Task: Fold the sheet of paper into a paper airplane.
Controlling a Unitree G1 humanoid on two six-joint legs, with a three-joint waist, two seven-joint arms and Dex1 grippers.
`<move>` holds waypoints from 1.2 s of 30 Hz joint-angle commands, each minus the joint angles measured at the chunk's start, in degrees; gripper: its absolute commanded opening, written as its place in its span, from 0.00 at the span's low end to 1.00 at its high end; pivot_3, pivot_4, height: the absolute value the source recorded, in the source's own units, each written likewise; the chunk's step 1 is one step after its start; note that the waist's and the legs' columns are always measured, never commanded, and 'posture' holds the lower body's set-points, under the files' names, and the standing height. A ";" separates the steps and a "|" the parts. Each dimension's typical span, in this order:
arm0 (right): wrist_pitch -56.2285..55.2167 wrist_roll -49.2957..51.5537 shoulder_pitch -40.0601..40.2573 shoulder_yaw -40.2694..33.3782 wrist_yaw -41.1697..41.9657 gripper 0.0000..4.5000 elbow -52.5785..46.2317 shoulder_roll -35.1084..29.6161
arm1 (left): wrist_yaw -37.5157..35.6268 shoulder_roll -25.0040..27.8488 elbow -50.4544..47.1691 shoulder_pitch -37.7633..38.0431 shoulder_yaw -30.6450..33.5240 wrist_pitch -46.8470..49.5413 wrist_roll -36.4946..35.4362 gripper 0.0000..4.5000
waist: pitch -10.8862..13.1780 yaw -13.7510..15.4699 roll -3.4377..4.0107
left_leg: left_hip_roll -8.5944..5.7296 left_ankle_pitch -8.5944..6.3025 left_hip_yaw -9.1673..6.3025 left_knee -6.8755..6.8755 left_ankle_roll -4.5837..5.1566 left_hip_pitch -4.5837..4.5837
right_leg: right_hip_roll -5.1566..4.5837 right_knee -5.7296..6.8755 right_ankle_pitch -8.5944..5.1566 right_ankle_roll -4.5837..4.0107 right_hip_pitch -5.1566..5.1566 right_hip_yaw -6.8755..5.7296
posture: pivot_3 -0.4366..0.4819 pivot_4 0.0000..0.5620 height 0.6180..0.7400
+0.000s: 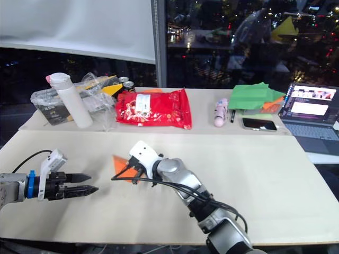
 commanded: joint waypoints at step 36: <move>-30.46 -5.11 18.76 -4.43 23.65 0.00 -21.99 -28.86 | -15.74 -27.56 20.61 -22.75 -27.23 -37.32 27.60 0.00 | -0.11 1.56 -0.01 | -0.08 -0.17 -0.06 0.54 0.34 0.09 | 0.04 -0.12 -0.01 0.32 0.92 0.00 | 0.48 0.27 0.83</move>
